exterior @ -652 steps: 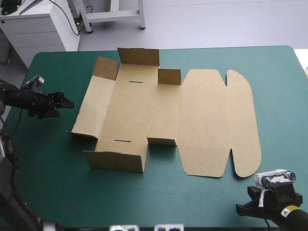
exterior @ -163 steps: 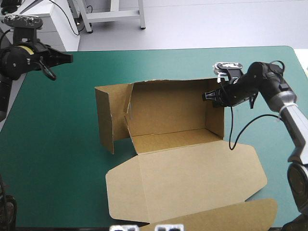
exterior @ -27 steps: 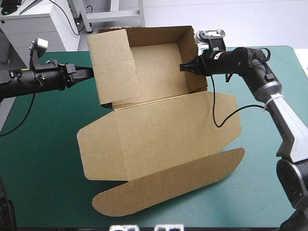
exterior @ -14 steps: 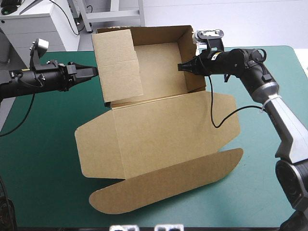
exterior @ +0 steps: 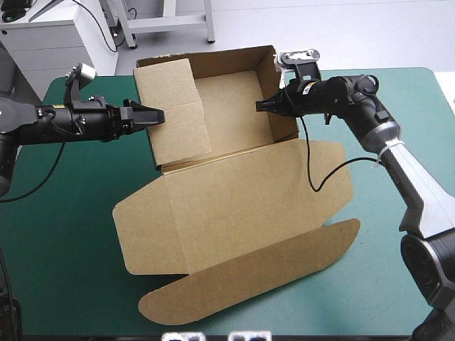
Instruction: Fold the box
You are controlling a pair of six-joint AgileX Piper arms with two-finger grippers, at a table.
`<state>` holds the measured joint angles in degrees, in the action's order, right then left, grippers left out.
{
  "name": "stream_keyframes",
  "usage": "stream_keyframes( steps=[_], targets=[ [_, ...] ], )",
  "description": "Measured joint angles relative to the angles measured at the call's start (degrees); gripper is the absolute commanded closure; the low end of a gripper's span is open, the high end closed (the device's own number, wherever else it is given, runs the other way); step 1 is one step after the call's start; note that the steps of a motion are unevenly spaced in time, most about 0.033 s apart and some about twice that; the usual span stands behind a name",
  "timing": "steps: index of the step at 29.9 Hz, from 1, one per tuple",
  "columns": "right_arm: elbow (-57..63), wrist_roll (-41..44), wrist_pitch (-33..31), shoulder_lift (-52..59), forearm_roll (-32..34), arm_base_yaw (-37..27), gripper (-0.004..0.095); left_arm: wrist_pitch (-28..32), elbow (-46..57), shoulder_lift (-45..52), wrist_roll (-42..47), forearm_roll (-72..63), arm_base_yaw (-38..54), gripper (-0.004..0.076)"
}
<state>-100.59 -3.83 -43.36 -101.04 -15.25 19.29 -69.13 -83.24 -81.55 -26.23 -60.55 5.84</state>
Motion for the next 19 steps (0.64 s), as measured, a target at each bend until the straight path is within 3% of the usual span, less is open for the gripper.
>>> stream_keyframes(
  steps=[8, 19],
  targets=[
    [0.0, 4.39, 0.07, -0.06, 8.35, 3.88, 0.0907, 7.54, 0.0, 0.0, 9.81, 16.2, -7.77, 0.0199],
    [-0.92, 5.84, -1.42, -0.53, 8.98, 5.94, 0.0907, 11.99, 0.0, -0.13, 25.32, 29.67, -12.05, 0.0209]
  ],
)
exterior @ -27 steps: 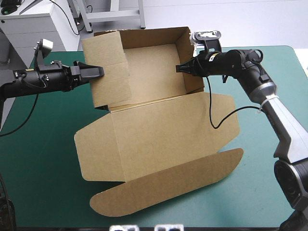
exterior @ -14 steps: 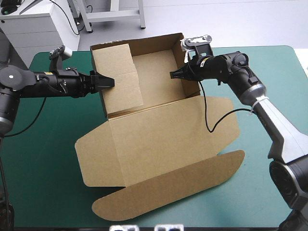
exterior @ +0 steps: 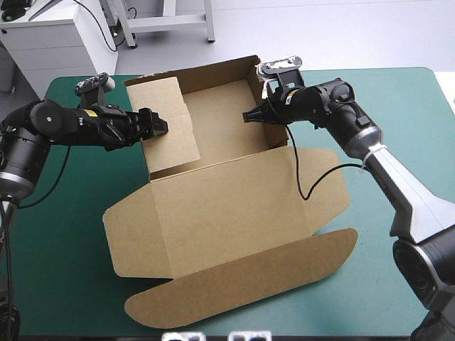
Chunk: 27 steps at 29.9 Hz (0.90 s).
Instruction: Fold the box
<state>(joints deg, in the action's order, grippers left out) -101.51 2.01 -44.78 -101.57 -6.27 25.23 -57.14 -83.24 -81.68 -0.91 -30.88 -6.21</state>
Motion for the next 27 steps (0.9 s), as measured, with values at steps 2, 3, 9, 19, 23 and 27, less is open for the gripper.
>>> stream_keyframes(
  steps=[2, 3, 9, 19, 23, 27],
  targets=[
    [-0.83, 0.07, -0.86, -0.08, 0.1, 0.21, 0.0907, 0.0, 0.0, -0.61, 0.91, 0.79, 0.0, 0.0241],
    [-1.11, 0.07, -1.37, -0.08, 0.17, 0.28, 0.0908, 0.0, 0.0, -1.01, 1.56, 0.96, 0.0, 0.0255],
    [-2.12, 0.35, -4.17, -0.08, 0.99, 0.34, 0.0908, -0.12, -0.05, -3.33, 1.98, 2.74, -0.11, 0.0388],
    [-2.51, 0.91, -6.83, -0.08, 0.19, 0.95, 0.0908, -0.52, 0.0, -4.63, 2.62, 9.18, -0.11, 0.0671],
    [-2.69, 2.26, -7.9, -0.08, 1.3, 1.3, 0.0908, -0.34, 0.0, -4.94, 4.1, 10.92, -0.46, 0.0732],
    [-2.81, 5.35, -11.33, 0.14, 5.41, 1.61, 0.0908, 0.31, -0.34, -5.47, 5.05, 13.58, -3.5, 0.0732]
  ],
)
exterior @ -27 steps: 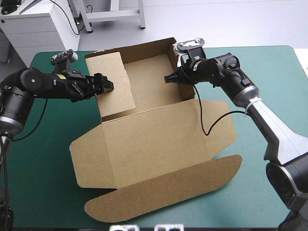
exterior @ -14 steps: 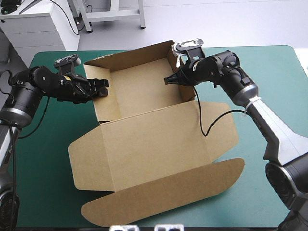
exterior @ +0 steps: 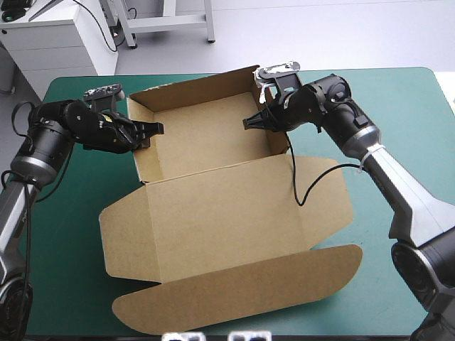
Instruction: Fold the box
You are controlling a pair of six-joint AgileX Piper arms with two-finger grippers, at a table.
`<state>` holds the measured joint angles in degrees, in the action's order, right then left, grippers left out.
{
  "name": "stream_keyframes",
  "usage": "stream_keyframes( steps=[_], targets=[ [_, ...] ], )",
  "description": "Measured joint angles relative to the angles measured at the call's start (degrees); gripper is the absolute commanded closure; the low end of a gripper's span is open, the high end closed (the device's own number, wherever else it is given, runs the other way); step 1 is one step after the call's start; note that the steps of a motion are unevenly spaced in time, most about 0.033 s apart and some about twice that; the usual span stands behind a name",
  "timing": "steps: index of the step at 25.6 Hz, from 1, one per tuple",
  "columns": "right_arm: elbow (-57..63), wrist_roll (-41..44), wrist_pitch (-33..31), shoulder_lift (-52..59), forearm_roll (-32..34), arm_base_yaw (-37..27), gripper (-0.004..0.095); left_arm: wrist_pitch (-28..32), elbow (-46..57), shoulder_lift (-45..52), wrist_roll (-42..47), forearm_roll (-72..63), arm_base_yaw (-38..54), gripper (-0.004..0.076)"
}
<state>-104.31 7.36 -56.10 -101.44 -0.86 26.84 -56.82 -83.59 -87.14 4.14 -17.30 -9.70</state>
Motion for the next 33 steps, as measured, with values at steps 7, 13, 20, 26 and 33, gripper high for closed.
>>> stream_keyframes(
  steps=[7, 13, 20, 26, 33],
  targets=[
    [-0.47, 2.45, -8.88, 0.56, 5.34, 0.0, 0.0908, -1.9, -3.02, -3.44, 4.82, 5.41, -5.93, 0.0732],
    [1.51, 3.71, -12.34, 0.56, 6.19, 0.0, 0.0909, -5.9, -5.58, -8.92, 6.49, 4.82, -6.76, 0.0732],
    [14.56, 5.38, -6.88, -1.01, -0.2, 0.0, 0.0908, -10.97, -6.1, -15.89, 6.59, 5.99, -6.95, 0.0732],
    [17.23, 5.1, -2.96, -4.3, -3.08, 0.0, 0.0909, -11.25, -6.1, -19.45, 8.06, 11.67, -9.02, 0.0732],
    [16.76, 4.96, -3.18, -5.36, -3.2, 0.0, 0.0907, -11.14, -6.87, -21.0, 9.42, 16.0, -11.65, 0.0732]
  ],
)
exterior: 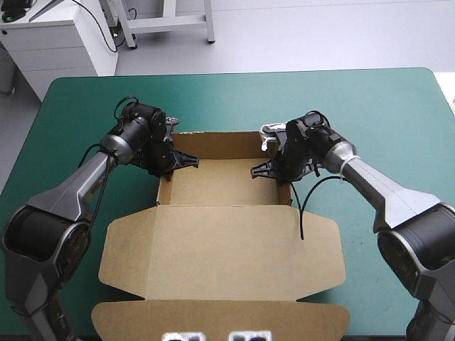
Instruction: Fold the box
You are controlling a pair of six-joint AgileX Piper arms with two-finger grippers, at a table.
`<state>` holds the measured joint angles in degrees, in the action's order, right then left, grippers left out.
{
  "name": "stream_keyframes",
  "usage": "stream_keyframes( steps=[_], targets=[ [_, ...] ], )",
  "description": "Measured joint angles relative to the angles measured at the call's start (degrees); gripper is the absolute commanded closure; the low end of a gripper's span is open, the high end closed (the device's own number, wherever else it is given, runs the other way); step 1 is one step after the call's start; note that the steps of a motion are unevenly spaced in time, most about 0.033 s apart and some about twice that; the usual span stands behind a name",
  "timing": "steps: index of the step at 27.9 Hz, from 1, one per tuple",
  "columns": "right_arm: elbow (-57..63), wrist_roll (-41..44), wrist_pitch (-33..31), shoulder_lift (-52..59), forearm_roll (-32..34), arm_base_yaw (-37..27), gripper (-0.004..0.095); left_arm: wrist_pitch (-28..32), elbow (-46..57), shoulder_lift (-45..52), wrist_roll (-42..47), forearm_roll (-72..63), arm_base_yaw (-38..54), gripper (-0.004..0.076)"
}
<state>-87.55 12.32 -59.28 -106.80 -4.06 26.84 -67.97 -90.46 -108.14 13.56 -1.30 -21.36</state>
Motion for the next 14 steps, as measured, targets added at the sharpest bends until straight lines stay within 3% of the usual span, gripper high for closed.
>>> stream_keyframes(
  steps=[5, 10, 12, 13, 14],
  targets=[
    [-2.41, 0.0, -1.64, -1.02, 1.84, 0.0, 0.0847, 1.08, -0.07, -0.13, -1.31, -0.22, 0.0, 0.072],
    [-5.93, -0.31, -5.56, -2.25, 5.85, 0.34, 0.0494, 2.43, -0.19, -0.45, -4.56, -1.12, -0.18, 0.0608],
    [-7.13, 1.07, -6.13, -2.24, 7.79, 0.66, 0.0359, 3.2, -0.19, -0.57, -5.68, -1.36, -0.41, 0.0478],
    [-8.09, 2.39, -6.13, -2.24, 9.37, 0.78, 0.0349, 4.08, -0.19, -0.86, -7.37, -1.89, -0.74, 0.0426],
    [-8.32, 2.97, -6.13, -2.24, 10.22, 0.85, 0.0349, 4.56, -0.13, -1.32, -8.16, -2.6, -1.0, 0.0318]
  ],
)
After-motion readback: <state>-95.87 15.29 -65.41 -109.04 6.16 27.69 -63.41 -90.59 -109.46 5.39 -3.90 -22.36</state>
